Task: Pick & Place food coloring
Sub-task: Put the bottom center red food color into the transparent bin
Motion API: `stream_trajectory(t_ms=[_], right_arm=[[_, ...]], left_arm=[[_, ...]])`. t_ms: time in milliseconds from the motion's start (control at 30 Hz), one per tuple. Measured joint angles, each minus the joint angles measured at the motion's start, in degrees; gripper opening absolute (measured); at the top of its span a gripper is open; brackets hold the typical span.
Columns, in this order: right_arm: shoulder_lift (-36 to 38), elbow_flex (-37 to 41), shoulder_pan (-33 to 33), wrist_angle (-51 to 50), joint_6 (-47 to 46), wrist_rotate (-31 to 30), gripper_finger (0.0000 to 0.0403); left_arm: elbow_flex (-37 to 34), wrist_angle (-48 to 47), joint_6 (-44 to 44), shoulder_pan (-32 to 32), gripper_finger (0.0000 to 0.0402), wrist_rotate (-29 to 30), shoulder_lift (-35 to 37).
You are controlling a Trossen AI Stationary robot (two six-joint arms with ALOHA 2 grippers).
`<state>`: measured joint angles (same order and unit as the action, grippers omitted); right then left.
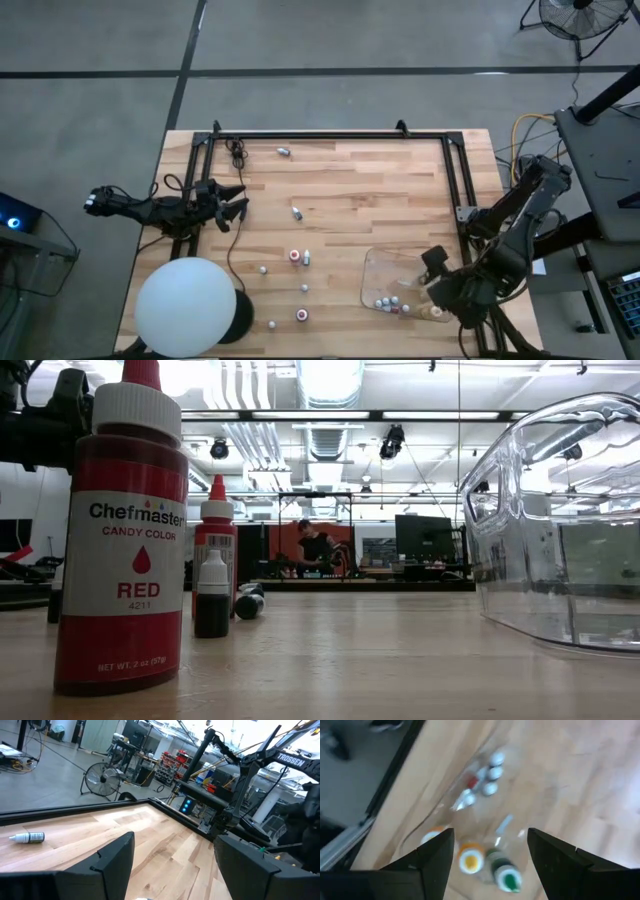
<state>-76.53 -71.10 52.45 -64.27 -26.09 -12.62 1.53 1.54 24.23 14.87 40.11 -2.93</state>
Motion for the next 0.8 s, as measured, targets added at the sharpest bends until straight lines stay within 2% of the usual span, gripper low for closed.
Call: stream_trajectory(t_ms=[333, 533, 700, 800], right_arm=[[-0.14, -8.94, 0.0, -4.51, -7.29, -17.32, 0.0268], [-0.14, -11.76, -0.52, -4.29, -10.22, -25.02, 0.0287], [-0.14, -13.16, -3.65, -3.73, -14.23, -26.39, 0.0301], [-0.16, -13.36, -6.51, -1.9, -14.64, -24.48, 0.031]], left_arm=[[0.0, 0.0, -0.01, 0.0, 0.0245, -0.01, 0.0], [0.01, 0.0, -0.02, 0.0, 0.0245, 0.0, -0.01], [0.01, 0.0, 0.0, -0.01, 0.0245, -0.02, -0.01], [0.01, 0.0, -0.02, -0.02, 0.0245, 0.0, -0.01]])
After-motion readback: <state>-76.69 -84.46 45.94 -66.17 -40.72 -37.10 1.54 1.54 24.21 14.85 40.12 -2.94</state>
